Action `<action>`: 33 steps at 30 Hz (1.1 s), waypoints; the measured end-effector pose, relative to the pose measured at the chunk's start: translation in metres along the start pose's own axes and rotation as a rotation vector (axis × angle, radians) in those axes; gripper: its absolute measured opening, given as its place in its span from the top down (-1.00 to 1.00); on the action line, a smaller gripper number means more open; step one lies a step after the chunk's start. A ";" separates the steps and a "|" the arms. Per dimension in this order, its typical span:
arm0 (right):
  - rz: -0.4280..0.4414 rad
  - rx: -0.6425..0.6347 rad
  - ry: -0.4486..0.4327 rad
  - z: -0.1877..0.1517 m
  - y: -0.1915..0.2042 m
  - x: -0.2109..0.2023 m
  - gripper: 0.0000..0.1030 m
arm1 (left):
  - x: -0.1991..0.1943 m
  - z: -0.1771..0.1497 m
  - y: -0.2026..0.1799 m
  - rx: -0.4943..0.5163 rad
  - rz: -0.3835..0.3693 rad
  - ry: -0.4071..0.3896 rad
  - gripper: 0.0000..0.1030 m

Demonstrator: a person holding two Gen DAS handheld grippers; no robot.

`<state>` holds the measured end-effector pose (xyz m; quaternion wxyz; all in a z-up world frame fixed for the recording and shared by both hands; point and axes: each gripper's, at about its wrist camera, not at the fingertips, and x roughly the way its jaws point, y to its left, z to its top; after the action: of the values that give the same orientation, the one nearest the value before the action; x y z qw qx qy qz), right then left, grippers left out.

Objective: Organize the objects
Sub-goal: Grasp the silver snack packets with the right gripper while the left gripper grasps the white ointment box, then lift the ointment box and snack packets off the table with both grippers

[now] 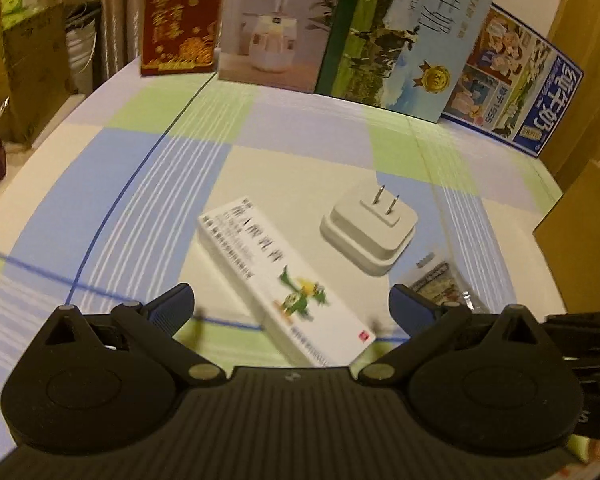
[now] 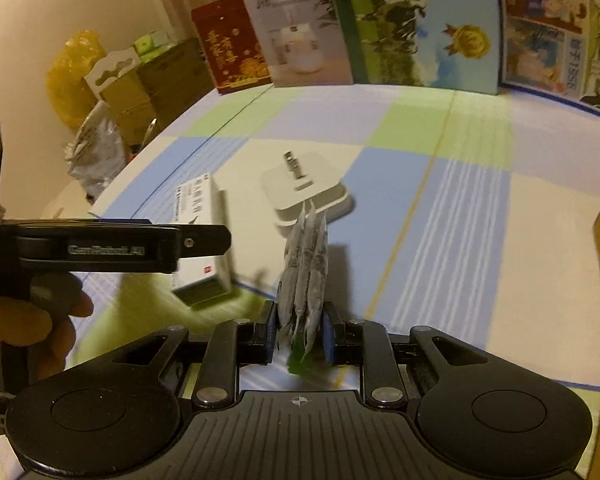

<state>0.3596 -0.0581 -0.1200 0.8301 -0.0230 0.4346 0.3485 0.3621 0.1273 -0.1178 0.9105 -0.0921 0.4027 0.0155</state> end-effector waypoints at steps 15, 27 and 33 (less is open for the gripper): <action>0.007 0.165 -0.030 0.002 -0.020 -0.014 0.66 | 0.010 -0.005 -0.005 0.137 0.079 0.054 0.36; 0.026 0.391 0.033 -0.073 -0.006 -0.090 0.66 | -0.044 -0.056 -0.027 0.257 0.001 0.120 0.36; -0.065 0.321 0.067 -0.111 0.010 -0.111 -0.03 | -0.078 -0.090 -0.030 0.230 -0.062 0.138 0.36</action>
<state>0.2332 -0.1501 -0.1044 0.8190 0.0841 0.5111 0.2467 0.2470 0.0855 -0.1149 0.8853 -0.0003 0.4603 -0.0655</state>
